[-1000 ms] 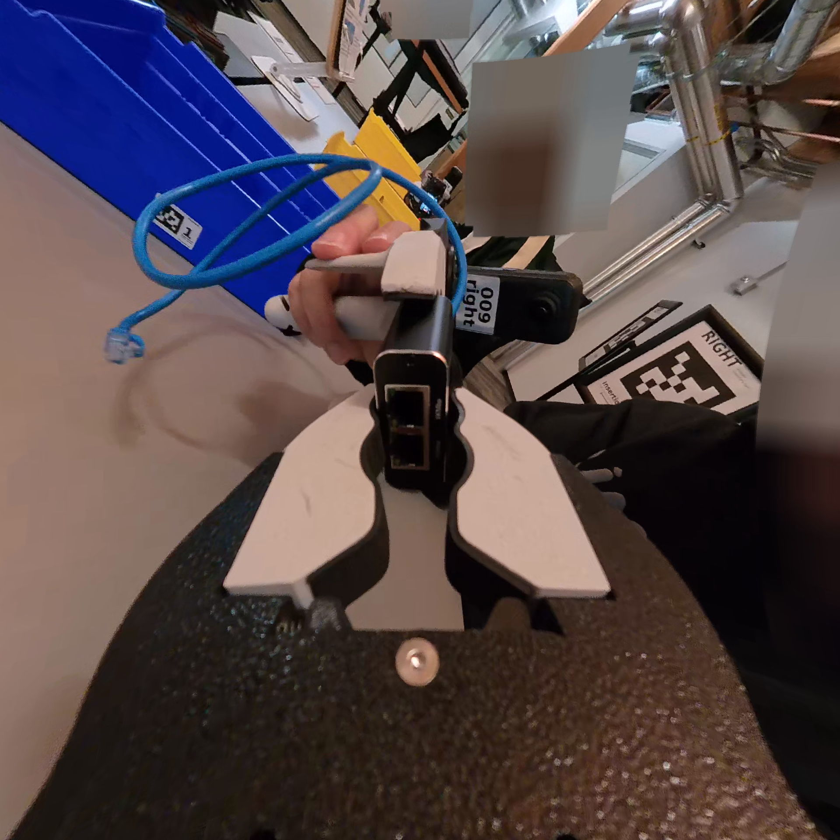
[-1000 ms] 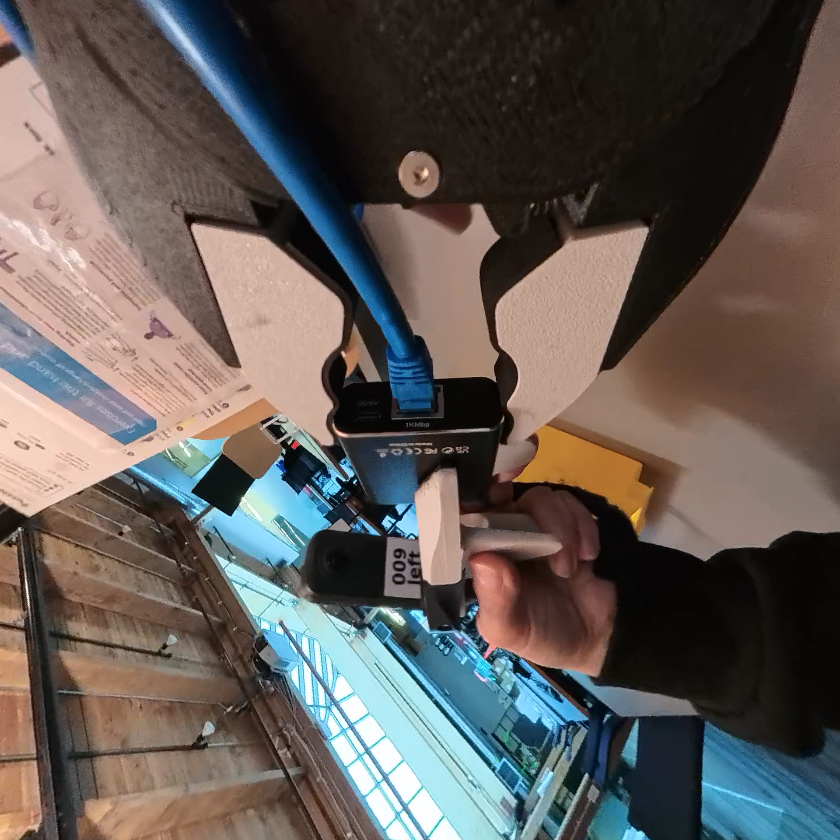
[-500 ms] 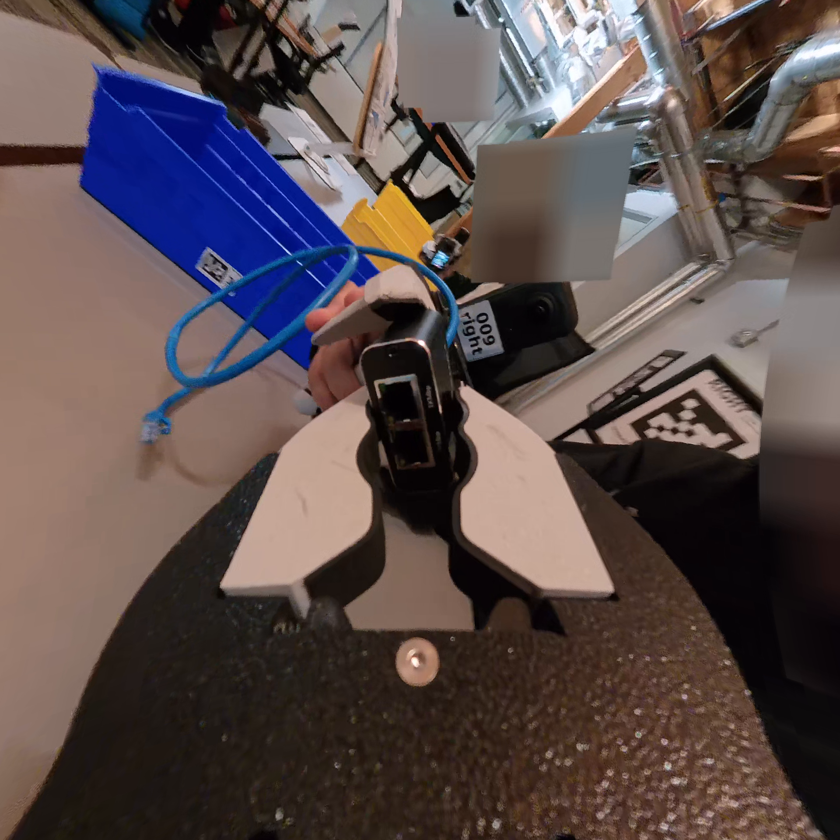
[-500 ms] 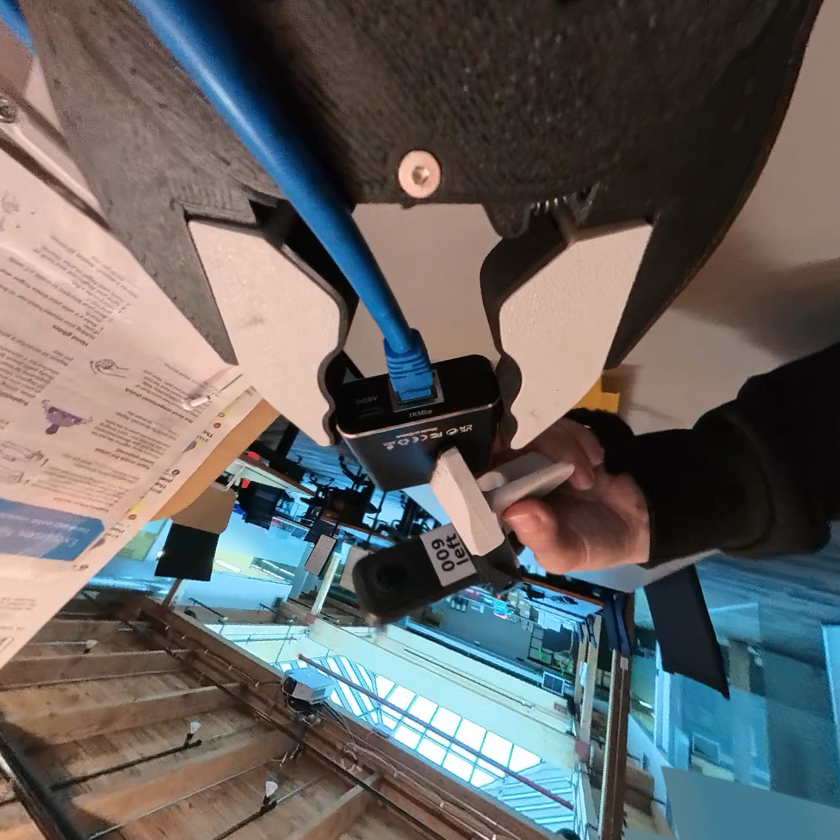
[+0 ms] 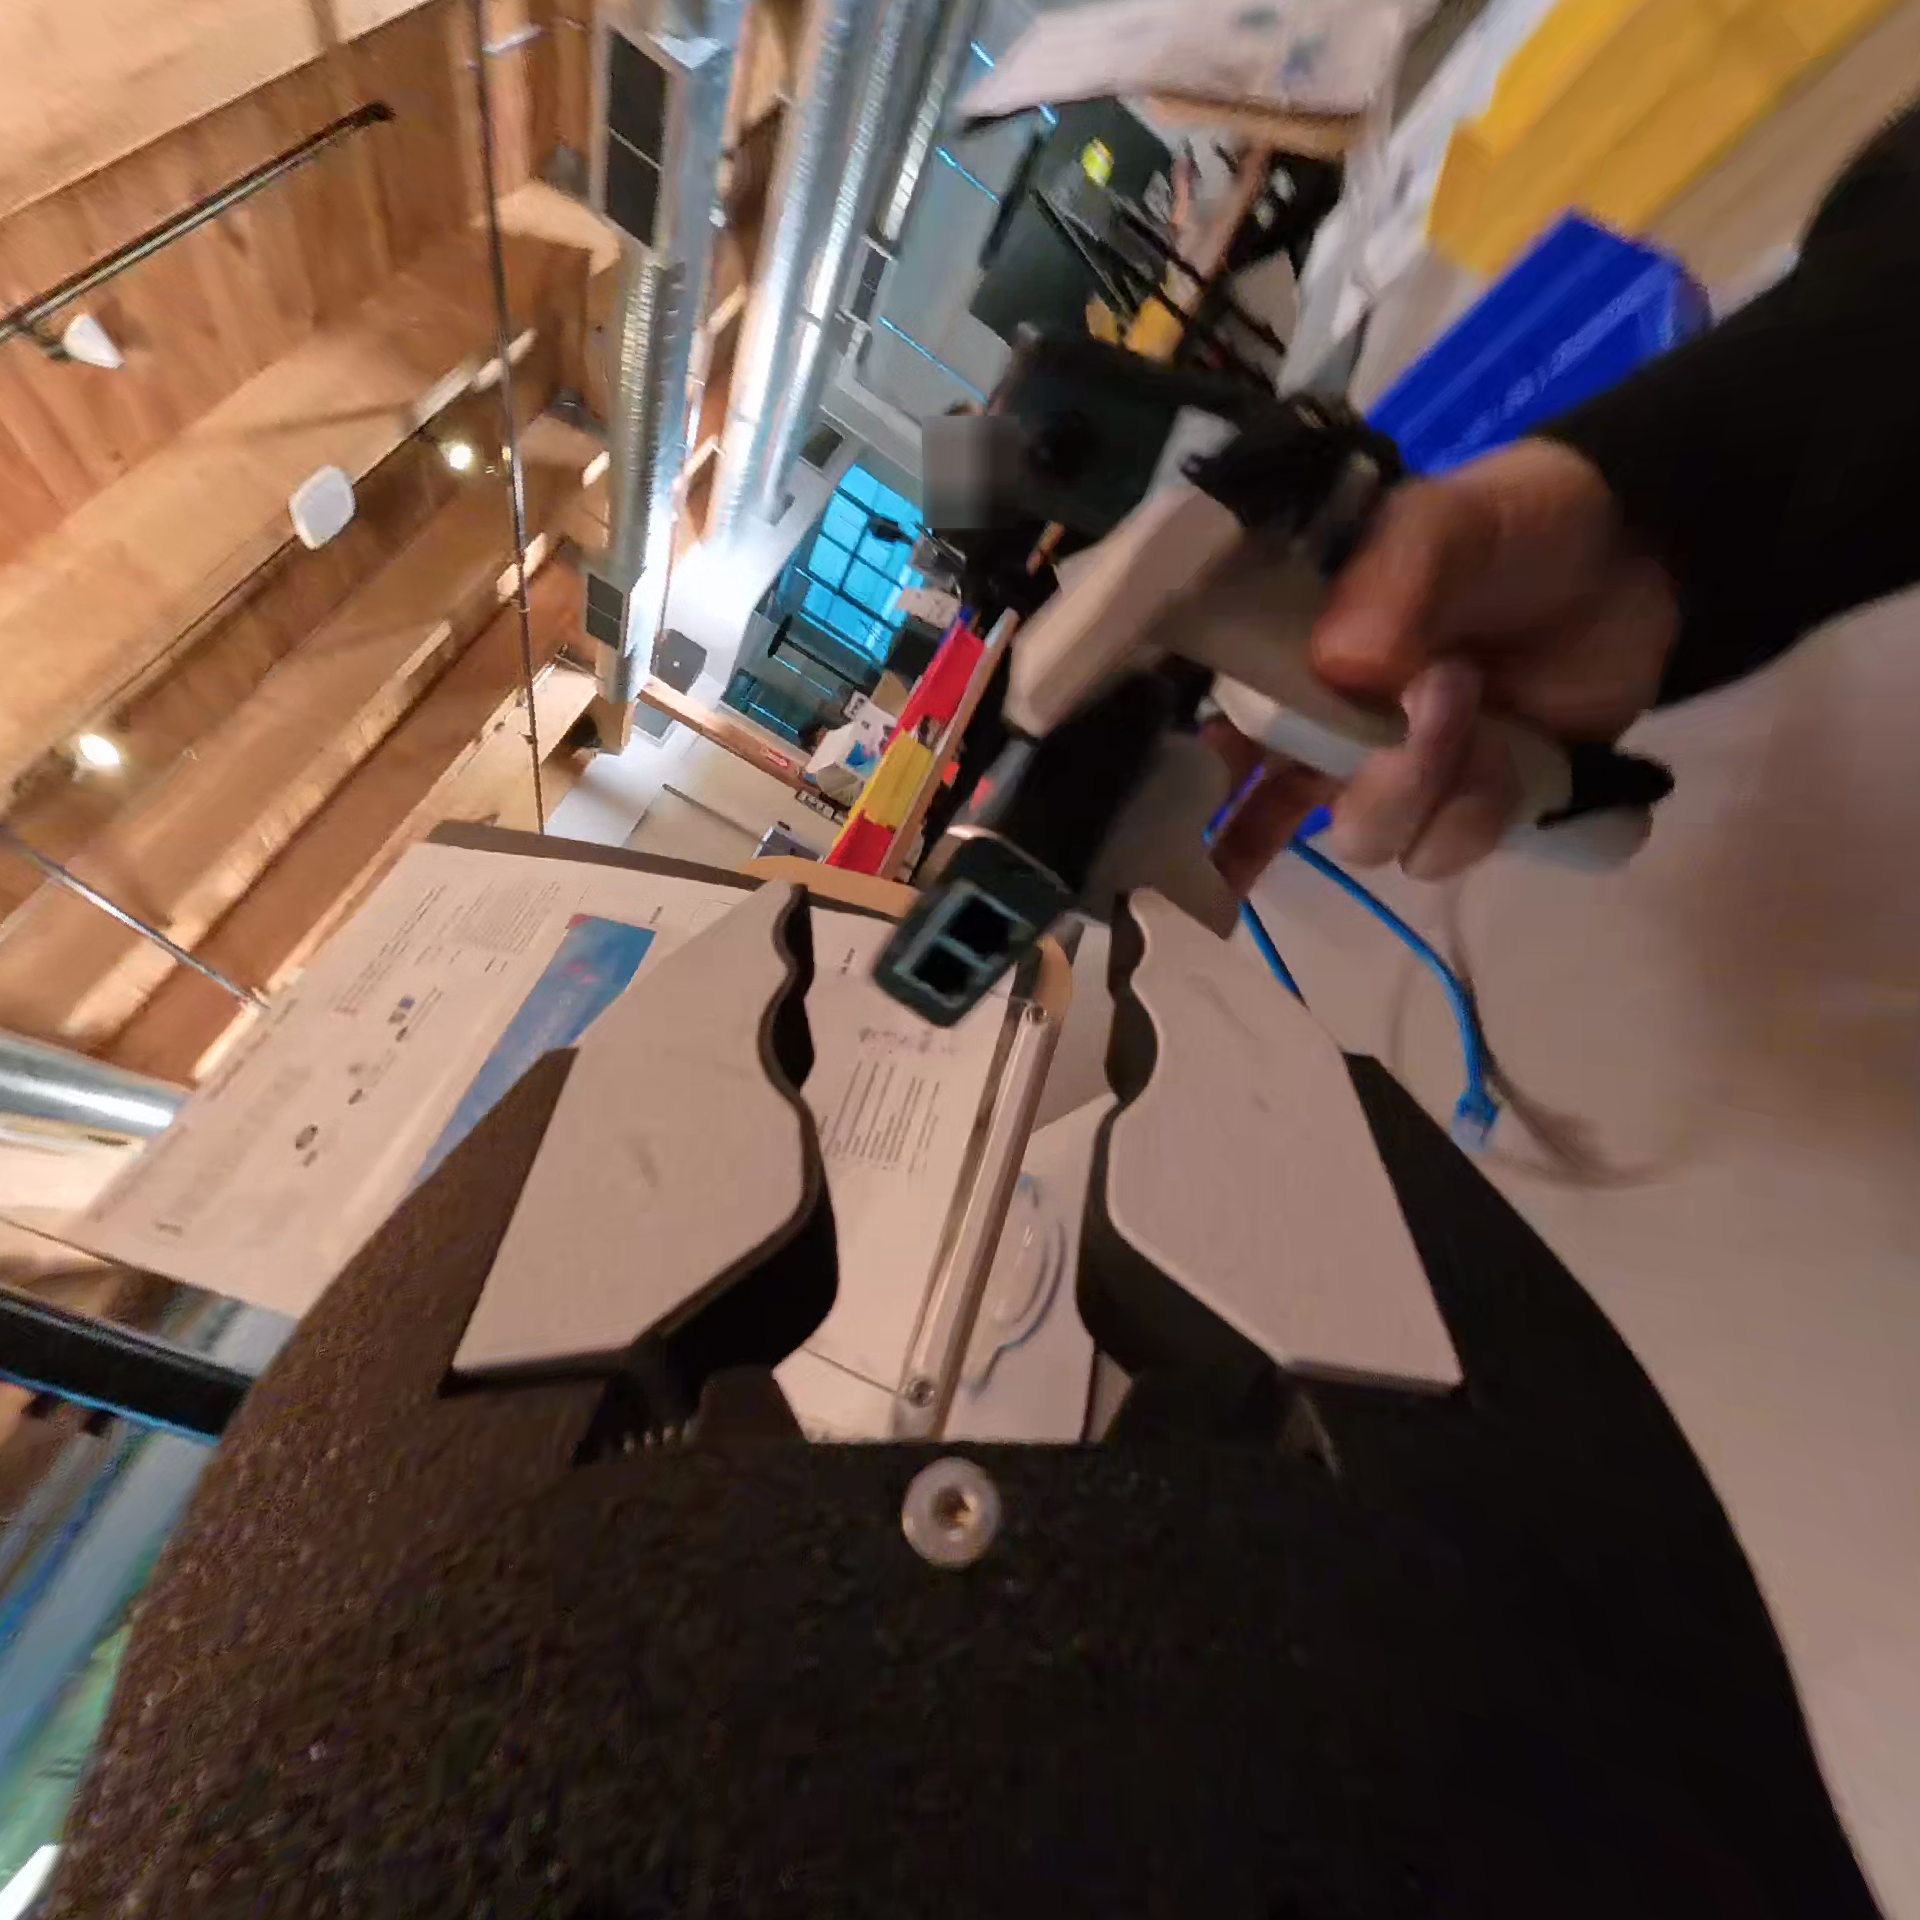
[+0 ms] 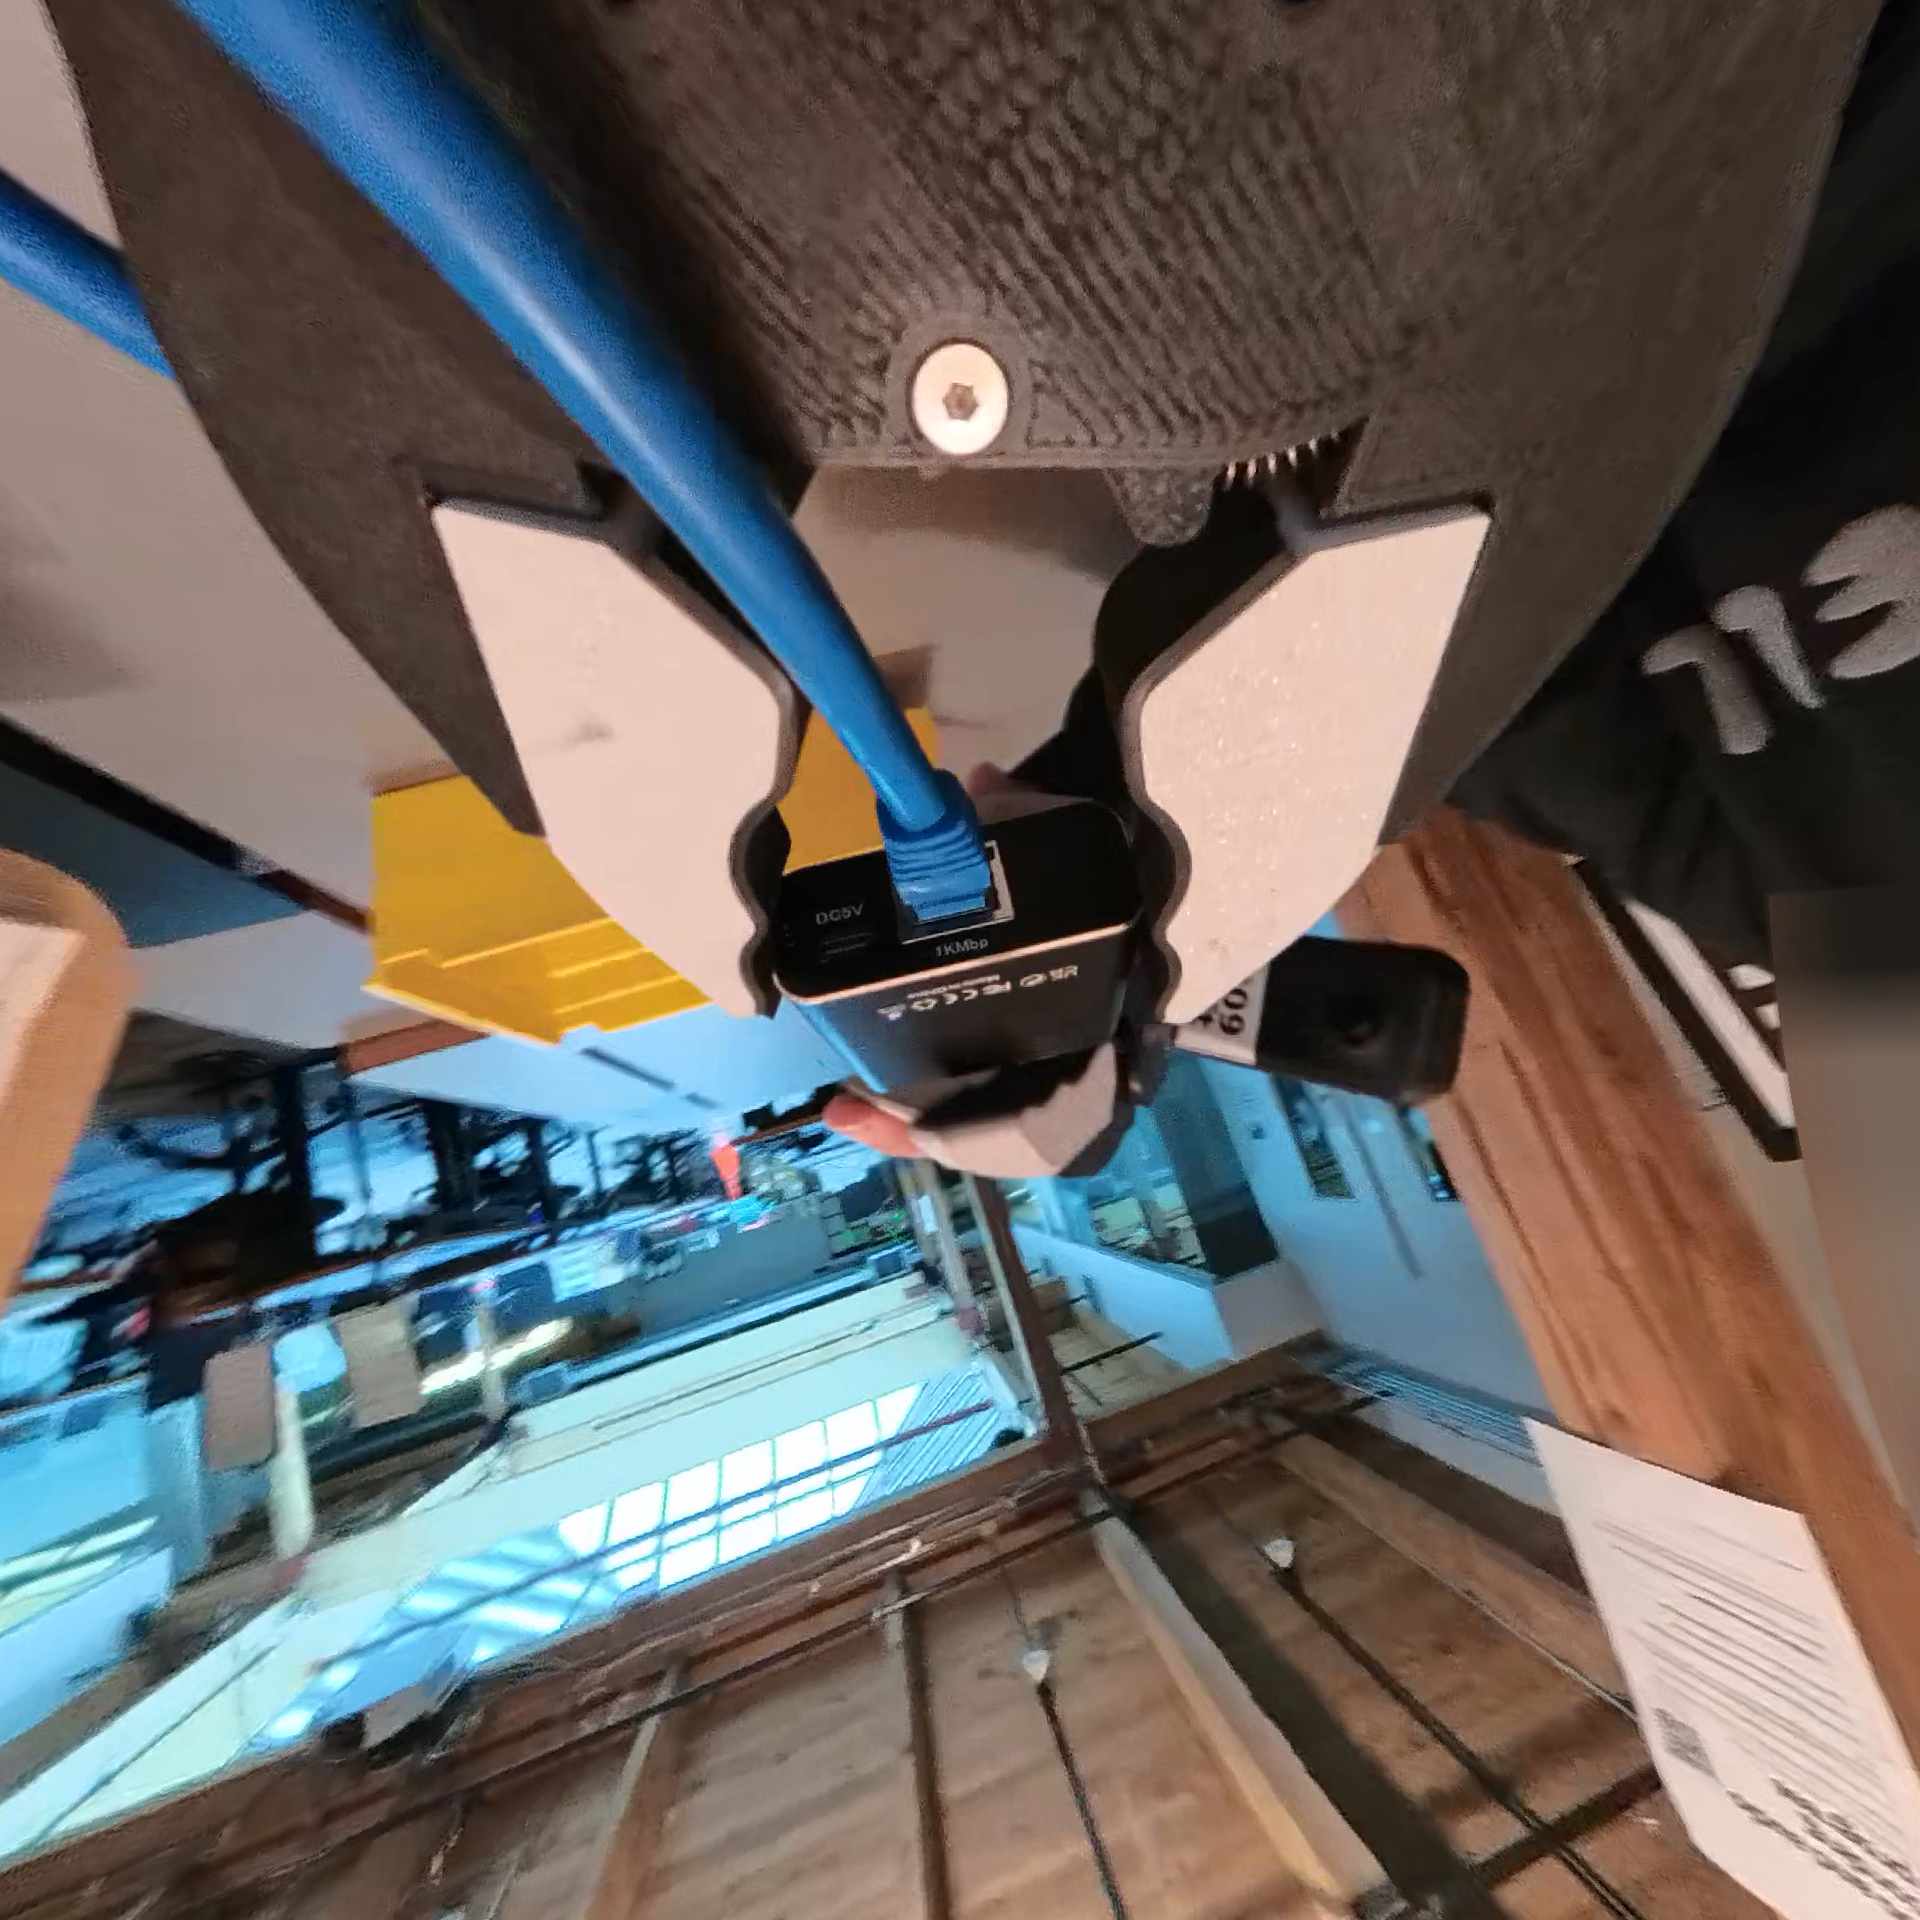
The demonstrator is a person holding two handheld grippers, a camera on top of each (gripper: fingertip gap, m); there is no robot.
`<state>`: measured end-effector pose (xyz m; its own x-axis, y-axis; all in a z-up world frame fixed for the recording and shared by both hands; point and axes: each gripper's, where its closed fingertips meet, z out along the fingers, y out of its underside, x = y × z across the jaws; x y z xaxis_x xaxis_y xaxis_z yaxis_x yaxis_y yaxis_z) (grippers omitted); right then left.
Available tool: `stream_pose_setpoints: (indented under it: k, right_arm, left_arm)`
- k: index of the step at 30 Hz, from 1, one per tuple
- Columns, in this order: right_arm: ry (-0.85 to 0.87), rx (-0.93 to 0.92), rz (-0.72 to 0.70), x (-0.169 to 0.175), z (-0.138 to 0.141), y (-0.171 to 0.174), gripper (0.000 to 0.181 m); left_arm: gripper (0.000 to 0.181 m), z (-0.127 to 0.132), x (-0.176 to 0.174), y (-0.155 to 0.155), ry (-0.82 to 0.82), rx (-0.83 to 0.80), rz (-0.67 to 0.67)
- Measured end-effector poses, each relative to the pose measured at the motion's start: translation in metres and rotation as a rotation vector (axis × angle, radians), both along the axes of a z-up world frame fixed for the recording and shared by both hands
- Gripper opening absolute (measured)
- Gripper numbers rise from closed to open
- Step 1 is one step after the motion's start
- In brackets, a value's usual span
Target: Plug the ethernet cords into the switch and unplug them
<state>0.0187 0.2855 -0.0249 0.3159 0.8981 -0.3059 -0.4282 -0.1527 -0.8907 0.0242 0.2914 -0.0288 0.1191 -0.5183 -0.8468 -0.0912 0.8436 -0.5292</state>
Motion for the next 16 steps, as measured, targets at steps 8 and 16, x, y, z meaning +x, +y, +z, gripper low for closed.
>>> stream_pose_setpoints:
  k: [8, 16]
  right_arm:
    - [-0.107, 0.183, 0.056, -0.012, -0.001, -0.023, 0.064]
    - [-0.055, 0.06, 0.175, -0.015, 0.001, -0.028, 0.067]
  left_arm:
    - [0.025, -0.002, 0.004, -0.019, 0.075, 0.006, -0.079]
    - [0.024, -0.005, 0.0, -0.027, 0.155, 0.203, -0.059]
